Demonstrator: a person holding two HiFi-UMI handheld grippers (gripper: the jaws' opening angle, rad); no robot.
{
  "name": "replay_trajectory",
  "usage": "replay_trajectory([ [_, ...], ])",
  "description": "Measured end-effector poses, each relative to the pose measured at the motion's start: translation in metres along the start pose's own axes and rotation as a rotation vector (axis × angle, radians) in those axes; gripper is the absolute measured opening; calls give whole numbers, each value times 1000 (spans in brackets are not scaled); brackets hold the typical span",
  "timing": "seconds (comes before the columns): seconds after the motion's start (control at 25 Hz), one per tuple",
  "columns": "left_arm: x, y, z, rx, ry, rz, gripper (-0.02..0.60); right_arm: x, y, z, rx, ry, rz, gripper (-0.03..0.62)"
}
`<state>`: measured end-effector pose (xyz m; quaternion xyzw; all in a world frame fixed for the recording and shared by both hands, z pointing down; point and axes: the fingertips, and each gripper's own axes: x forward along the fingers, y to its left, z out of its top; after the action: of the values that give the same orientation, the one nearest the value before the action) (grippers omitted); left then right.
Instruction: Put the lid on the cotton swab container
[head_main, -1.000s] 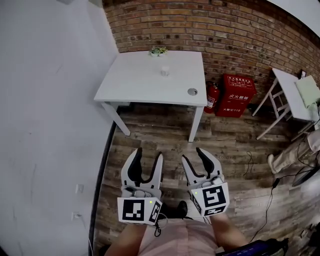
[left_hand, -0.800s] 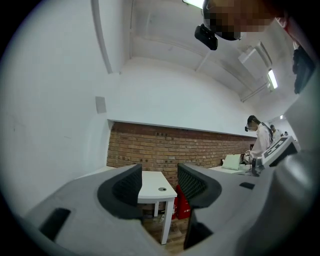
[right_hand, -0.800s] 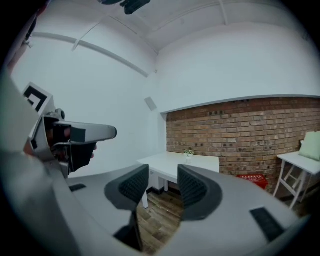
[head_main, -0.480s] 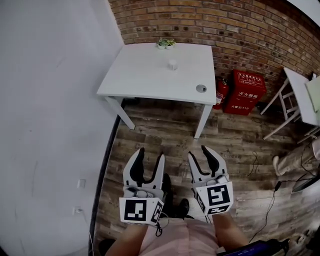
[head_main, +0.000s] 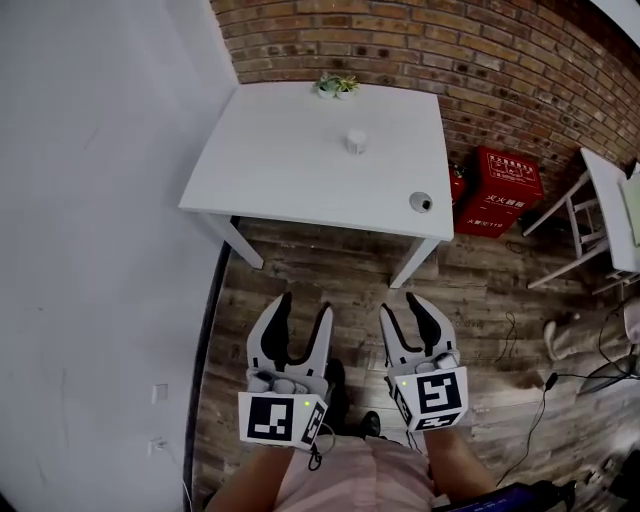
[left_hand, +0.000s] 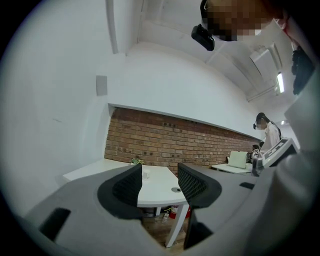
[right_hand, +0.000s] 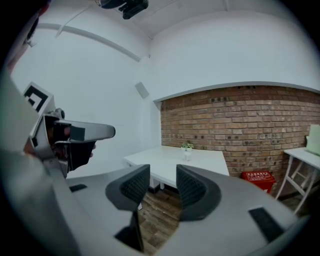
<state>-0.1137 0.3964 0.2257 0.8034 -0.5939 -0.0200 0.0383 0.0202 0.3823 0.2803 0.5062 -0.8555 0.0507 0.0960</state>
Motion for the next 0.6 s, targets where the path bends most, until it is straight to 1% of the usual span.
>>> replay_trajectory([
  [0.12, 29, 22, 8, 3, -8, -14, 221, 33, -6, 14, 3, -7, -18, 164],
  [0.32, 69, 47, 29, 17, -42, -49, 218, 75, -14, 47, -12, -49, -47, 161],
  [0.48, 94, 64, 44, 21, -71, -77, 213, 98, -18, 68, -20, -78, -76, 159],
  [0.6, 110, 71, 48, 15, -79, -97, 210, 110, -21, 76, -31, -84, -94, 156],
])
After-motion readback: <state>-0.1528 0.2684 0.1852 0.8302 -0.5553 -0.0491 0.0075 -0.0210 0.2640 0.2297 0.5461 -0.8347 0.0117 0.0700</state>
